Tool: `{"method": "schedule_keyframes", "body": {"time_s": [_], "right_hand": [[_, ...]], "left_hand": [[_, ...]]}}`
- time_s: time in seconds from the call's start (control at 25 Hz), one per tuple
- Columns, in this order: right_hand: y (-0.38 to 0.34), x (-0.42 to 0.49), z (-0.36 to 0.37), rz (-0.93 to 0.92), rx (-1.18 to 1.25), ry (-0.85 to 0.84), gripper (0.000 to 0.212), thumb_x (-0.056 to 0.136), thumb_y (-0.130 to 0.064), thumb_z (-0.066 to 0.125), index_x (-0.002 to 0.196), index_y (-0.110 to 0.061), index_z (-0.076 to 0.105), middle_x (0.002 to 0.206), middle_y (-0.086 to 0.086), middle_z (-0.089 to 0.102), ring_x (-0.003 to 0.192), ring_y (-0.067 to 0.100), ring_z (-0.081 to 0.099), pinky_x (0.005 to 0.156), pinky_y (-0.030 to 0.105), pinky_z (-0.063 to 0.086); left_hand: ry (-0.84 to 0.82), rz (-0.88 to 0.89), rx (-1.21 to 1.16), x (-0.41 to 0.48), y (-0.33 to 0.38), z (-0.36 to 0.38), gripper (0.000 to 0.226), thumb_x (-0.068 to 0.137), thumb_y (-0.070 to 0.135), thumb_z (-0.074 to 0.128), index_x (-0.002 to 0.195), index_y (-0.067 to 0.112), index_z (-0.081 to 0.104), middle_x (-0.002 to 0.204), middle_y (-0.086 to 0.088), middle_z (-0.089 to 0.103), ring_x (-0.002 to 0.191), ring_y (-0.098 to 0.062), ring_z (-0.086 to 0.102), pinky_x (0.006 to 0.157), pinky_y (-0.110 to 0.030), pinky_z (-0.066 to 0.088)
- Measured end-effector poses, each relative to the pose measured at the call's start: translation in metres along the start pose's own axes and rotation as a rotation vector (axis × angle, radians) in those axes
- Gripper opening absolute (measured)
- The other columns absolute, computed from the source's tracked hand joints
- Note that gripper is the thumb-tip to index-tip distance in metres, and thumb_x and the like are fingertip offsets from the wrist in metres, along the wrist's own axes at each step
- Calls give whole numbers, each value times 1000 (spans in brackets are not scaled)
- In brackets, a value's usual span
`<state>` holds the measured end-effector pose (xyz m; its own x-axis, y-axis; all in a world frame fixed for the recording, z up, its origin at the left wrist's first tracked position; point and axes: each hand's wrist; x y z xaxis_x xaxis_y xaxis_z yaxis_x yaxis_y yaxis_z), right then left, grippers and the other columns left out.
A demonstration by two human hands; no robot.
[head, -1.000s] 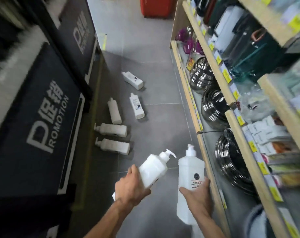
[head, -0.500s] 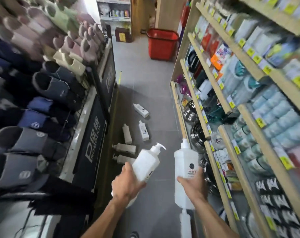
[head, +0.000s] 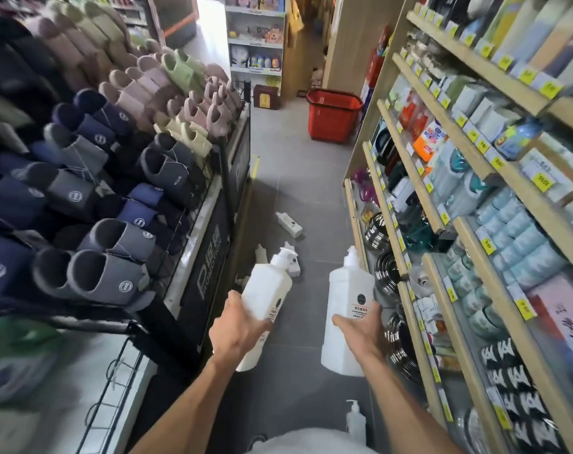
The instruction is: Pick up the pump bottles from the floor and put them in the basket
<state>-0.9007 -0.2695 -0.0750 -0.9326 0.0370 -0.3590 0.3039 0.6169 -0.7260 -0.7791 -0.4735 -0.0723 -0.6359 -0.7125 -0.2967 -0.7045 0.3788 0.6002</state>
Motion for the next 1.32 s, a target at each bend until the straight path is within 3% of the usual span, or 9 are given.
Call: {"method": "schedule_keyframes", "body": {"time_s": [0.16, 0.48, 0.68, 0.92, 1.12, 1.32], "right_hand": [[-2, -17, -1, -77, -35, -50, 65, 54, -41, 74, 108, -28, 40, 90, -5, 65, 76, 26, 61, 72, 36, 47], [7, -25, -7, -257, -114, -272, 62, 64, -38, 80, 110, -28, 40, 95, -1, 66, 77, 29, 62, 72, 37, 49], [7, -45, -12, -410, -135, -470, 62, 72, -30, 83, 116, -26, 39, 103, 2, 63, 85, 30, 60, 75, 35, 43], [17, -111, 2, -578, -206, -680, 65, 69, -28, 82, 120, -25, 42, 95, -9, 58, 91, 27, 61, 74, 35, 44], [51, -187, 14, -737, -327, -855, 67, 66, -32, 84, 115, -32, 38, 99, -8, 62, 91, 27, 62, 80, 39, 49], [88, -280, 15, -841, -410, -994, 68, 71, -33, 83, 124, -27, 40, 103, -4, 60, 93, 26, 59, 81, 37, 43]], "left_hand": [[89, -70, -56, -33, -9, -8, 66, 55, 52, 73, 100, 23, 35, 102, 4, 59, 82, -31, 66, 74, -45, 56], [363, -290, -175, -118, -26, -3, 66, 52, 52, 73, 98, 27, 33, 87, 7, 61, 68, -22, 64, 65, -42, 58], [574, -449, -252, -190, -35, 6, 73, 52, 52, 75, 107, 28, 34, 94, 5, 63, 72, -23, 66, 66, -43, 59], [739, -660, -258, -287, -63, 15, 70, 58, 49, 80, 106, 27, 34, 97, 6, 59, 81, -29, 64, 72, -42, 56], [880, -862, -321, -381, -104, 22, 72, 60, 49, 82, 111, 25, 38, 100, 4, 60, 83, -28, 61, 70, -37, 48], [1041, -1016, -412, -484, -139, 32, 73, 61, 49, 83, 114, 26, 38, 103, 4, 60, 86, -24, 59, 75, -36, 47]]}}
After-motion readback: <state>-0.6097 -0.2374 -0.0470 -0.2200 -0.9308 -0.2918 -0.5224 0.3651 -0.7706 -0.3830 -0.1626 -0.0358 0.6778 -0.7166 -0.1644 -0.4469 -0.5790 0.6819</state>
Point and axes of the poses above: each hand's wrist, its own x-axis towards the middle knuckle, its own z-axis out of the palm, y = z × x
